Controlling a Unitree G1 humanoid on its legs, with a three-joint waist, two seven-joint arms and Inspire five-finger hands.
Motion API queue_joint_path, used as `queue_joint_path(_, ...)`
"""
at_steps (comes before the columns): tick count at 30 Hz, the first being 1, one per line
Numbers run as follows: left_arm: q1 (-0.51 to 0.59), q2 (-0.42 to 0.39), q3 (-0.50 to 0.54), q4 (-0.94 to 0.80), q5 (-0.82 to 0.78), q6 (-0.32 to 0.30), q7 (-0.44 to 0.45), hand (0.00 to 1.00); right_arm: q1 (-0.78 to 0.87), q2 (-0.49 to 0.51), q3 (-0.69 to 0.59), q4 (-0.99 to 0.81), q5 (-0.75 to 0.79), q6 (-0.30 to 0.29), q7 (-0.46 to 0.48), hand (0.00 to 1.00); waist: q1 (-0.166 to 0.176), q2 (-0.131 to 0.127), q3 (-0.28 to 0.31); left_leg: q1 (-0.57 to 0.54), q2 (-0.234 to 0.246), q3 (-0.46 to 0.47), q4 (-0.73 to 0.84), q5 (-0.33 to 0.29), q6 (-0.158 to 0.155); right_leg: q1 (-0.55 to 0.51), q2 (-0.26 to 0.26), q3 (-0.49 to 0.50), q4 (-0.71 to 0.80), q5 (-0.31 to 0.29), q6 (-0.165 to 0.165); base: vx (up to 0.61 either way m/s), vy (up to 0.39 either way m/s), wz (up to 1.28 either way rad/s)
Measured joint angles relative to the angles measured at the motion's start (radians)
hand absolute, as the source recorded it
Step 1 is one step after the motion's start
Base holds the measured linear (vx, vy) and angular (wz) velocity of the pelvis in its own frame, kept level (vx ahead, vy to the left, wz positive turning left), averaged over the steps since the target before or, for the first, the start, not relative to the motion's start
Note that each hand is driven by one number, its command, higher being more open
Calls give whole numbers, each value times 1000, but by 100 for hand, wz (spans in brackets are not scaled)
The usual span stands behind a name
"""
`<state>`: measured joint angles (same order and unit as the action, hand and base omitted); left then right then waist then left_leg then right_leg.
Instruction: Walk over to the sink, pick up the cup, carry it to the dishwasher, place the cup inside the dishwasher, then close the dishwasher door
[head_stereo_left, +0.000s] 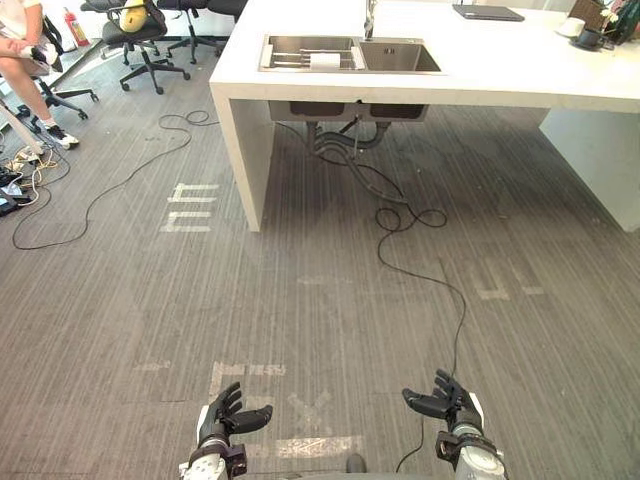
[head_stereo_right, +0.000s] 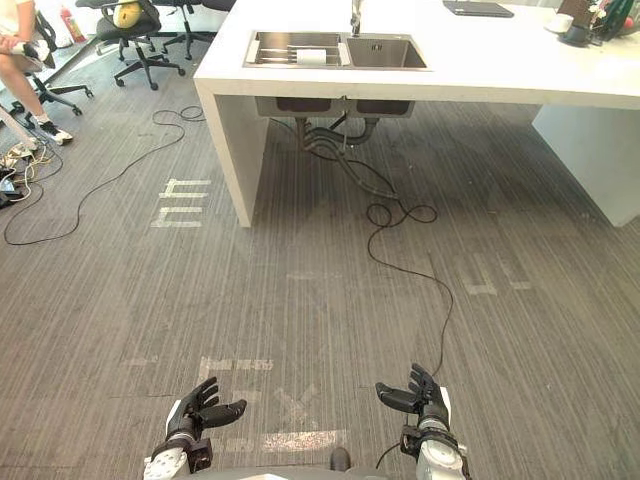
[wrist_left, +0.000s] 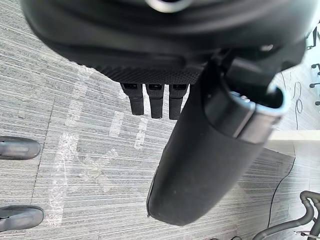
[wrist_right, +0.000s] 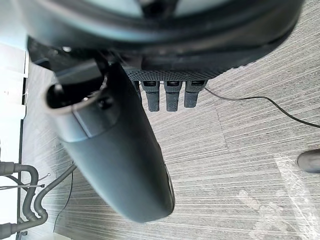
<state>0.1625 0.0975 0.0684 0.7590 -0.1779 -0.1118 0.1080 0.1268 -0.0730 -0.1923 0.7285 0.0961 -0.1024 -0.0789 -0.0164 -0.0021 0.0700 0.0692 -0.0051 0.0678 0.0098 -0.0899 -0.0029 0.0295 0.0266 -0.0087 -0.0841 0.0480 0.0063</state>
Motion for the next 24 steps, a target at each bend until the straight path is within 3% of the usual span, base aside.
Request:
queue_joint_path(7, 7, 0, -1, -56, -15, -2, 1, 90, -9, 1, 0, -43, 2, 0, -5, 90, 2, 0, 0, -17, 4, 21, 11, -8, -3, -21, 5, 15, 8, -1, 0, 4, -2, -7)
queue_joint_path(10, 9, 0, -1, -63, -21, -2, 3, 90, -19, 1, 0, -45, 2, 0, -8, 90, 4, 2, 3, -46, 14, 39, 70, -46, 0, -52, 12, 38, 56, -26, -5, 10, 5, -24)
queue_joint_path(13, 15, -1, -1, -121, -39, -2, 4, 90, -40, 0, 0, -46, 2, 0, -12, 90, 9, 0, 28, -73, 23, 64, 140, -89, 9, -126, 20, 62, 206, -104, -4, 12, 16, -23)
queue_joint_path(17, 1, 0, -16, -167, -40, -5, 13, 90, -42, -4, 0, -50, 2, 2, -20, 90, 14, -4, 54, -88, 5, 76, 238, -164, 30, -228, 1, 58, 488, -243, 32, 36, 27, -7)
queue_joint_path(18, 0, 0, -17, -167, -40, -5, 14, 90, -42, -4, 0, -50, 2, 2, -20, 90, 14, -4, 55, -88, 5, 76, 241, -167, 31, -231, 0, 57, 498, -245, 34, 56, 27, 2)
queue_joint_path(20, -14, 3, -29, -166, -41, -5, 22, 90, -41, -2, 3, -50, 1, 7, -19, 90, 8, -6, 72, -52, 5, 59, 254, -195, 47, -318, -23, -17, 734, -260, 46, 119, 18, 17)
queue_joint_path(22, -16, 3, -36, -165, -51, -5, 25, 90, -41, -9, 3, -50, -1, 15, -19, 90, 1, -10, 79, -14, -5, 38, 247, -210, 46, -353, -65, -78, 795, -318, 30, 190, -7, 29)
queue_joint_path(24, -32, -1, -36, -163, -61, -5, 29, 90, -51, -27, 4, -50, -1, 14, -18, 90, -4, -6, 82, 7, 10, 17, 231, -215, 37, -387, -69, -105, 739, -324, 25, 294, -42, 29)
